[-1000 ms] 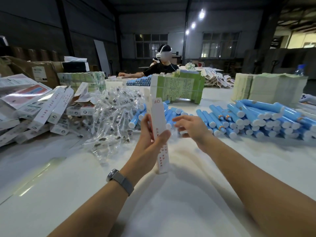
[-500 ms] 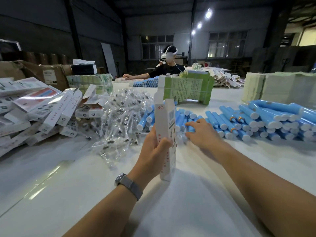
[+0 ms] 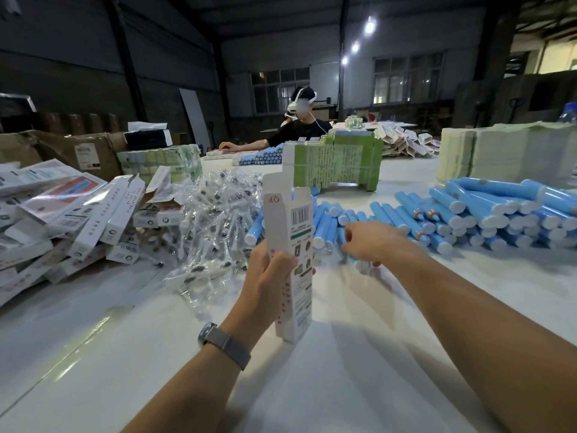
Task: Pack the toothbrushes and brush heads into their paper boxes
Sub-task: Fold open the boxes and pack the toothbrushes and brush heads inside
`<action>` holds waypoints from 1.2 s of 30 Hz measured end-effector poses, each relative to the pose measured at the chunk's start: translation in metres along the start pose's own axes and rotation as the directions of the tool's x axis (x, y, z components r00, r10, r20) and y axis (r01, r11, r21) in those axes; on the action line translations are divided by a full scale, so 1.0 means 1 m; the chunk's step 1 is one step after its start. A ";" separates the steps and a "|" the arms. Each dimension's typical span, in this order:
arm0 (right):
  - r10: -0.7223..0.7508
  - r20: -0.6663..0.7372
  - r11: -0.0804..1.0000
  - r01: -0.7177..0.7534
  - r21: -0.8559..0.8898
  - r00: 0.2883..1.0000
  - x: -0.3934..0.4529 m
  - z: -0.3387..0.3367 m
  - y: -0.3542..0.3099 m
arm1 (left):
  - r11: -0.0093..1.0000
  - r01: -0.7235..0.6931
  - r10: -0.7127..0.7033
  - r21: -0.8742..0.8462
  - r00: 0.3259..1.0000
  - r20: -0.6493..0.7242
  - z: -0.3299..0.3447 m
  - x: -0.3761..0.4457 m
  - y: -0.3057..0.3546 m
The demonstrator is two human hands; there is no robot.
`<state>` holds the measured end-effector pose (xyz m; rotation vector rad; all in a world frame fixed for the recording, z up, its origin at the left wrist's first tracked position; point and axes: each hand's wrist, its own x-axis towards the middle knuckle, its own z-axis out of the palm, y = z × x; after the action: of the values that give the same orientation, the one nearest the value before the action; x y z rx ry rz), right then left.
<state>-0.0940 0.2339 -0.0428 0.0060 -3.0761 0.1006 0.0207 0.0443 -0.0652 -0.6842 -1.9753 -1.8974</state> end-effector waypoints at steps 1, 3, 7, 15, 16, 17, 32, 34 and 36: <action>0.017 -0.053 1.000 -0.016 0.013 0.998 -0.001 0.003 0.001 | 1.000 0.007 -0.007 0.012 1.000 0.001 0.001 0.000 0.000; 0.021 -0.090 0.998 -0.015 0.067 0.996 -0.001 0.010 0.003 | 1.000 0.016 -0.016 0.024 1.000 0.001 0.001 -0.001 0.002; 0.022 -0.002 0.992 -0.021 0.124 1.000 0.002 0.008 0.003 | 0.998 0.042 -0.041 0.040 0.999 -0.035 0.003 -0.001 0.007; -0.078 -0.256 0.403 0.265 0.876 0.963 -0.029 -0.061 -0.024 | 0.995 0.085 -0.087 -0.044 0.994 -0.067 0.002 -0.002 0.014; -0.085 -0.342 0.235 0.352 0.906 0.936 -0.038 -0.070 -0.030 | 0.996 0.082 -0.083 -0.031 0.994 -0.065 0.003 -0.002 0.014; -0.068 -0.421 0.100 0.426 0.899 0.905 -0.048 -0.078 -0.035 | 0.997 0.075 -0.076 -0.017 0.995 -0.061 0.003 -0.002 0.014; -0.285 -0.629 0.349 0.689 0.635 0.723 -0.084 -0.083 -0.062 | 1.000 0.014 -0.013 0.017 0.999 -0.051 0.002 -0.001 0.011; -0.285 -0.640 0.324 0.700 0.637 0.714 -0.085 -0.078 -0.064 | 0.998 0.001 0.002 0.057 0.998 -0.055 0.001 0.000 0.013; -0.252 -0.658 0.234 0.705 0.670 0.709 -0.085 -0.075 -0.066 | 0.997 -0.015 0.020 0.071 0.998 -0.063 -0.002 0.001 0.014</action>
<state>-0.0036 0.1734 0.0309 0.8933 -1.9932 1.4902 0.0275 0.0427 -0.0525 -0.6118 -1.9799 -1.8074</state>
